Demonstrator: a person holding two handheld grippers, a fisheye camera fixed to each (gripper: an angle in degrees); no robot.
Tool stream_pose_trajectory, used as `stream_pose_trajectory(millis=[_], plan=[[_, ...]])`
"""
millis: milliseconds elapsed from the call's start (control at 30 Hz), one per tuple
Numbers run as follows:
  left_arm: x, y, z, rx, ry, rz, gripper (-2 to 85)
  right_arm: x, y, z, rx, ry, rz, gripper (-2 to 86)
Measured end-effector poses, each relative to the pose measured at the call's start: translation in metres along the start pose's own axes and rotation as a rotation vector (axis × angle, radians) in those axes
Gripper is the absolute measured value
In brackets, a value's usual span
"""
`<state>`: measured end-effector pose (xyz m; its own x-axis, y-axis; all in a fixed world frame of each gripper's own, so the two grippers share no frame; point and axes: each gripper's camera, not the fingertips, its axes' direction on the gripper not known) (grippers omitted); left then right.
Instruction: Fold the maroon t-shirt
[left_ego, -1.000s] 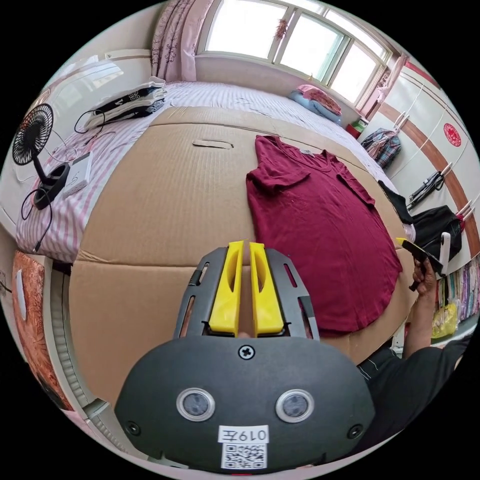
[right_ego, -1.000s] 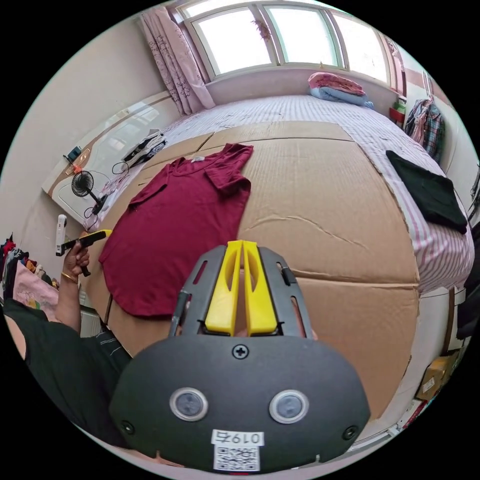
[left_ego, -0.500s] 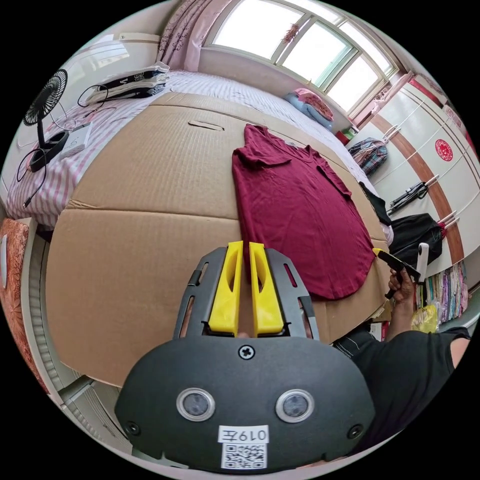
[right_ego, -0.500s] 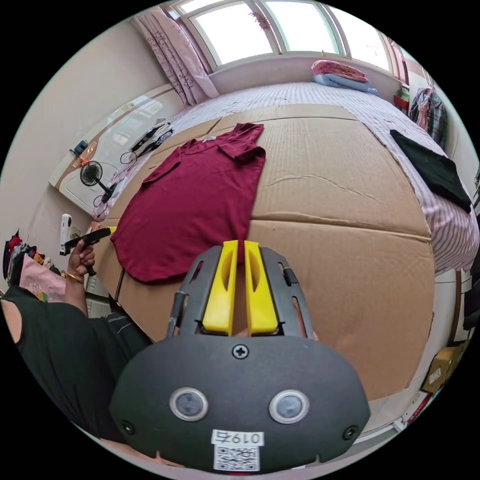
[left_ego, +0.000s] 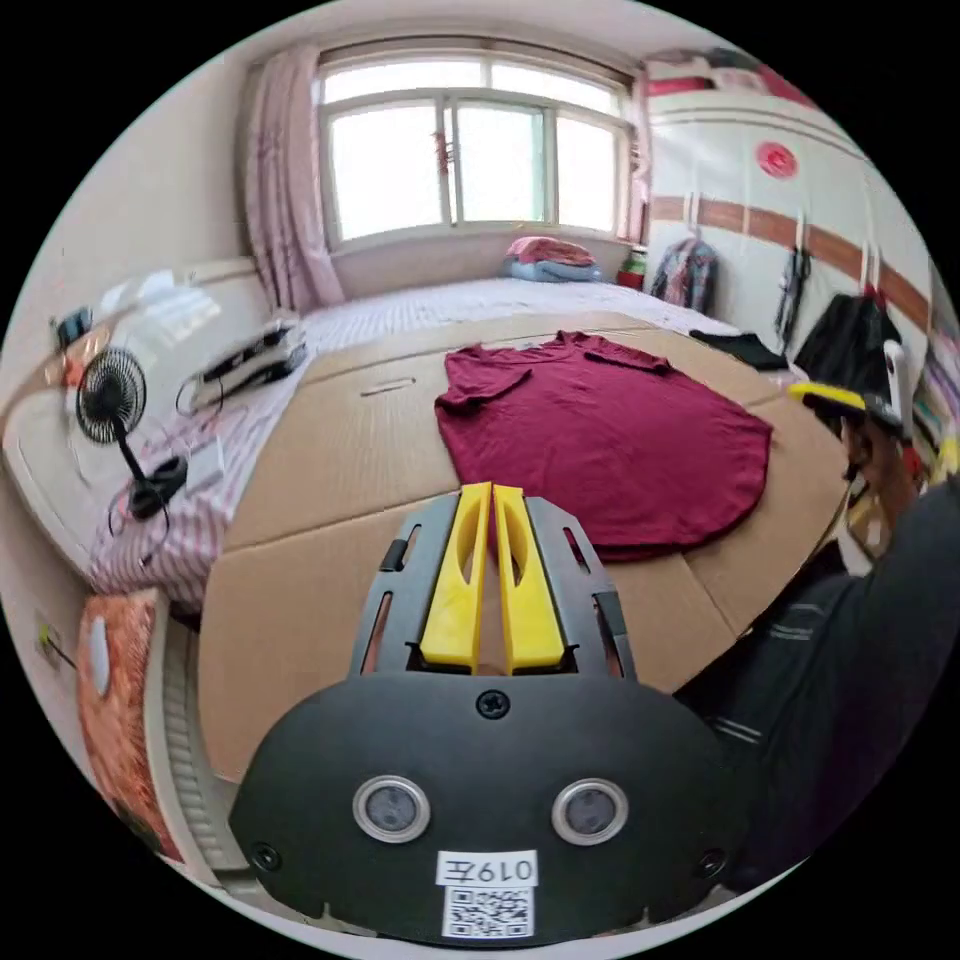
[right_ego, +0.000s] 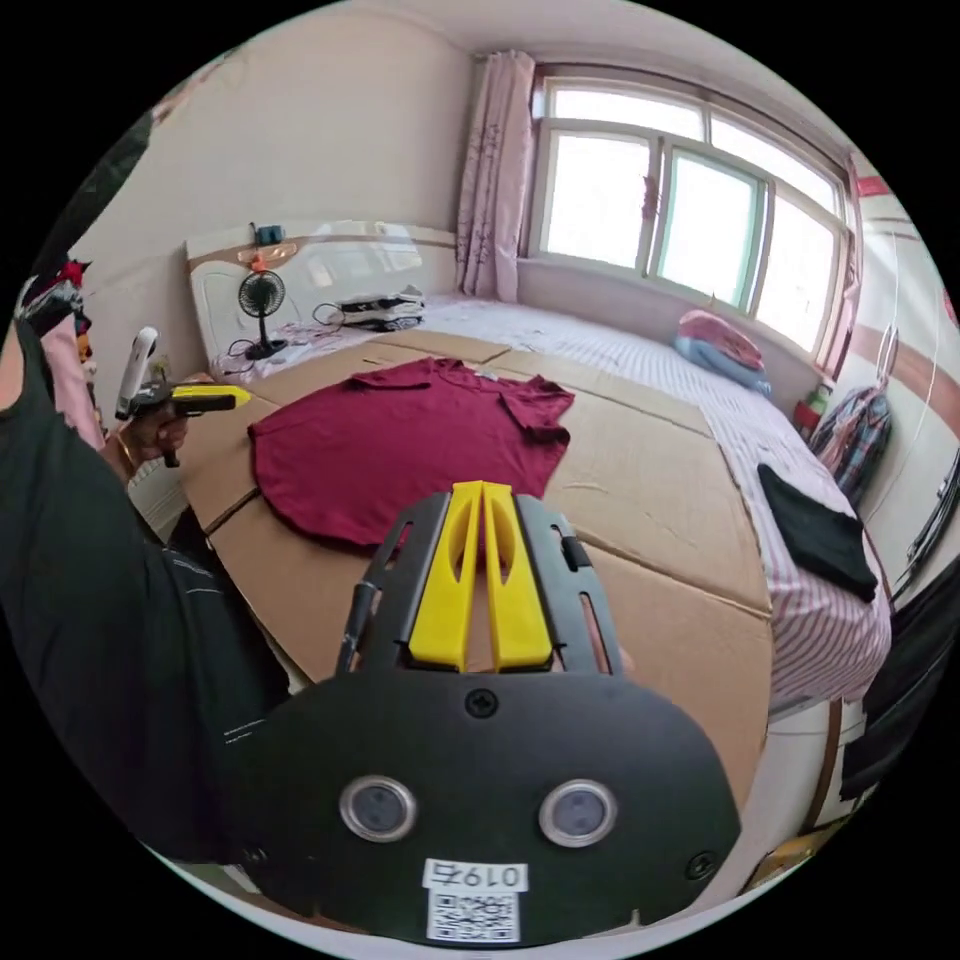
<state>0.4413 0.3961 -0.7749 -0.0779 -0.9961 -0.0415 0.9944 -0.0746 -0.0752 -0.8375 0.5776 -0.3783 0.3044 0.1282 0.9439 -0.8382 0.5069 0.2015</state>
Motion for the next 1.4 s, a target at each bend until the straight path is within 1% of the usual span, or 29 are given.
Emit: stream_pose_trajectory(millis=[33, 100, 233, 300, 367, 433, 467, 500, 533, 600, 633, 667, 700, 767, 833, 933, 967, 1067, 1133, 1167, 1200, 1267, 1367, 1400], plan=[[0.015, -0.001, 0.000, -0.010, -0.007, 0.064, 0.9, -0.025, 0.005, 0.002, 0.018, -0.011, -0.043, -1.0], [0.068, -0.005, 0.000, -0.039, -0.048, 0.249, 0.7, -0.066, 0.010, 0.017, -0.042, -0.018, -0.164, -1.0], [0.108, -0.007, -0.010, 0.006, -0.024, 0.317, 0.7, -0.148, 0.030, 0.038, -0.042, 0.014, -0.351, -1.0], [0.120, -0.005, -0.016, 0.025, -0.018, 0.311, 0.6, -0.174, 0.042, 0.045, -0.037, 0.022, -0.409, -1.0], [0.126, -0.003, -0.022, 0.068, -0.001, 0.284, 0.6, -0.194, 0.058, 0.050, 0.000, -0.041, -0.402, -1.0], [0.128, -0.002, -0.030, 0.138, 0.118, 0.225, 0.6, -0.201, 0.070, 0.052, 0.047, -0.104, -0.368, -1.0], [0.127, -0.003, -0.036, 0.196, 0.188, 0.158, 0.6, -0.203, 0.075, 0.054, 0.078, -0.120, -0.333, -1.0], [0.127, -0.004, -0.043, 0.267, 0.225, 0.093, 0.6, -0.204, 0.078, 0.054, 0.100, -0.120, -0.313, -1.0], [0.128, -0.004, -0.045, 0.301, 0.245, 0.068, 0.6, -0.206, 0.083, 0.055, 0.142, -0.133, -0.283, -1.0], [0.134, -0.007, -0.052, 0.368, 0.271, 0.036, 0.6, -0.213, 0.089, 0.062, 0.135, -0.145, -0.280, -1.0], [0.136, -0.007, -0.052, 0.360, 0.257, 0.040, 0.6, -0.220, 0.095, 0.070, 0.095, -0.102, -0.289, -1.0], [0.144, -0.009, -0.051, 0.324, 0.204, 0.070, 0.6, -0.230, 0.106, 0.078, 0.058, -0.055, -0.331, -1.0], [0.155, -0.008, -0.049, 0.284, 0.160, 0.135, 0.6, -0.235, 0.113, 0.082, 0.039, -0.037, -0.362, -1.0], [0.169, -0.005, -0.047, 0.220, 0.136, 0.203, 0.7, -0.250, 0.144, 0.096, -0.038, -0.014, -0.474, -1.0], [0.178, -0.004, -0.045, 0.161, 0.130, 0.218, 0.8, -0.255, 0.163, 0.105, -0.058, 0.015, -0.472, -1.0], [0.193, -0.002, -0.042, 0.118, 0.156, 0.237, 0.8, -0.265, 0.186, 0.121, -0.102, -0.010, -0.475, -0.9], [0.200, -0.002, -0.041, 0.107, 0.172, 0.255, 0.7, -0.274, 0.195, 0.128, -0.112, 0.001, -0.505, -0.9], [0.221, -0.001, -0.038, 0.077, 0.142, 0.301, 0.8, -0.296, 0.223, 0.146, -0.140, 0.059, -0.597, -0.7], [0.233, 0.001, -0.036, 0.032, 0.172, 0.337, 1.1, -0.306, 0.241, 0.151, -0.148, 0.057, -0.655, -0.2], [0.240, 0.003, -0.034, -0.003, 0.172, 0.353, 1.4, -0.311, 0.254, 0.156, -0.171, 0.059, -0.708, 0.8], [0.248, 0.007, -0.031, -0.035, 0.126, 0.374, 1.7, -0.313, 0.260, 0.159, -0.178, 0.065, -0.731, 1.3], [0.259, 0.013, -0.031, -0.052, 0.072, 0.413, 2.5, -0.317, 0.279, 0.171, -0.218, 0.061, -0.787, 7.8], [0.273, 0.017, -0.034, -0.039, 0.008, 0.420, 5.7, -0.320, 0.298, 0.189, -0.261, 0.046, -0.847, 9.8], [0.282, 0.017, -0.033, -0.057, -0.005, 0.471, 6.3, -0.322, 0.301, 0.193, -0.262, 0.053, -0.859, 9.7]])
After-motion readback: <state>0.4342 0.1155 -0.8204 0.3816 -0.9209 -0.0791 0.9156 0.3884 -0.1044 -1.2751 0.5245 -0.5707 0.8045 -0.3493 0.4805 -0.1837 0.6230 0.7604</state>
